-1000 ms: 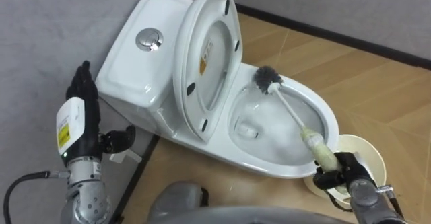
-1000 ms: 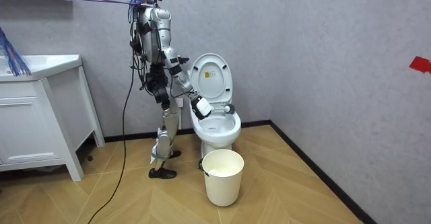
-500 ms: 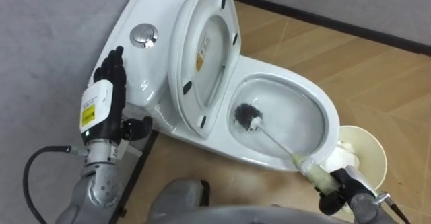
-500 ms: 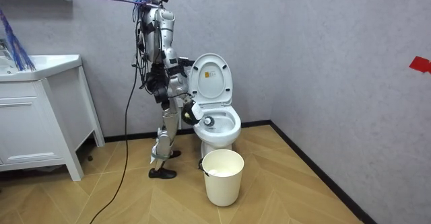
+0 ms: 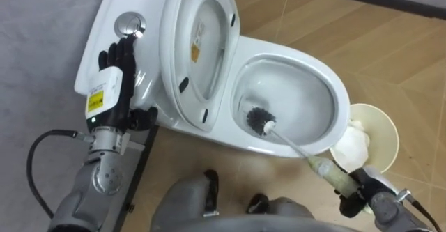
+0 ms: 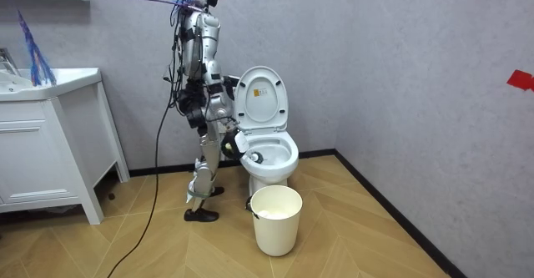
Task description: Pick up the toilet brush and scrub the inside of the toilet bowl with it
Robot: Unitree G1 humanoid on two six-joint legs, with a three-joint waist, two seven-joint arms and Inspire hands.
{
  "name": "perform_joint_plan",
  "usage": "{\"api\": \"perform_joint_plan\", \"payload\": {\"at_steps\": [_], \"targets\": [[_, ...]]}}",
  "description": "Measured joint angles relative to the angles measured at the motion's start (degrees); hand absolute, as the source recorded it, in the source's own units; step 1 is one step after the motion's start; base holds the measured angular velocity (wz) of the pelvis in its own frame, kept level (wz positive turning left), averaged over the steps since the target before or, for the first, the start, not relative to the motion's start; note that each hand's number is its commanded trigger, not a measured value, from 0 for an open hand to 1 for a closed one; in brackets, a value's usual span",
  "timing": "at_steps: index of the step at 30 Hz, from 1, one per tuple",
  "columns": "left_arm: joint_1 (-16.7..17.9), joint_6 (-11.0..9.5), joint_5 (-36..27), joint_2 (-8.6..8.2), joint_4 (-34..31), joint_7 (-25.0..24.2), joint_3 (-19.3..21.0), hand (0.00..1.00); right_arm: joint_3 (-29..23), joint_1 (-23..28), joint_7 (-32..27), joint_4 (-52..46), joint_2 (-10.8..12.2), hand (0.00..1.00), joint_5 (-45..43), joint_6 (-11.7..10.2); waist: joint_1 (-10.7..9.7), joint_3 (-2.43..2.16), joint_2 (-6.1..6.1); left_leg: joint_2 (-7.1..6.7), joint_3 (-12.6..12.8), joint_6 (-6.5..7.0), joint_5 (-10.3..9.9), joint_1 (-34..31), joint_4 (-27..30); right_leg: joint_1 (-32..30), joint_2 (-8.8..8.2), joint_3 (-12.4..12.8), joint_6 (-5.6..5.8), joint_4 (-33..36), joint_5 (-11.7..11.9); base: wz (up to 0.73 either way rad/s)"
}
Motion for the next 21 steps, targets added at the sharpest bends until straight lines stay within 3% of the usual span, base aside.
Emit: {"api": "perform_joint_plan", "payload": {"at_steps": [3,6,11,14,21], "targets": [[-1.6,-0.1,0.0,0.52,0.3,0.5,-0.2,0.00,1.6,-1.2,-0.1,-1.8,-1.7,1.00,-2.0,0.4,0.7,0.34,0.22,0.41,0.1,0.08,0.0,-2.4,1.8,-2.5,-0.15,0.0,-0.18,2.4,0.1,-0.07],[-4.2,-0.8,0.0,2.09,1.2,0.9,-1.3,0.00,4.0,-4.3,-0.2,-3.5,-5.3,1.00,-6.2,0.4,1.8,0.76,0.24,0.38,0.2,0.70,0.5,-5.9,3.4,-7.0,-0.97,0.6,-0.70,5.8,-0.2,-0.09],[-10.9,-2.0,0.0,5.54,4.5,2.3,-4.9,0.00,8.0,-9.6,-1.8,-8.3,-11.9,1.00,-14.6,0.8,4.0,1.12,0.05,0.58,0.2,1.10,0.6,-12.1,7.6,-13.5,-2.20,0.4,-1.41,11.2,-1.2,-0.02],[-13.3,-2.0,-0.1,8.03,4.5,2.9,-7.0,0.00,10.8,-13.6,-3.8,-9.9,-14.3,1.00,-20.0,1.6,5.2,1.31,-0.23,0.55,0.2,1.42,1.0,-15.0,8.7,-16.8,-2.77,0.5,-1.75,13.5,-1.2,0.00],[-16.4,-2.1,-0.1,10.71,4.4,4.7,-10.6,0.00,18.4,-23.7,-7.6,-10.4,-15.2,1.00,-23.7,4.0,8.5,1.42,-0.35,0.86,0.1,1.46,1.4,-19.9,10.9,-21.7,-3.24,0.2,-2.38,16.1,-1.4,0.00]]}}
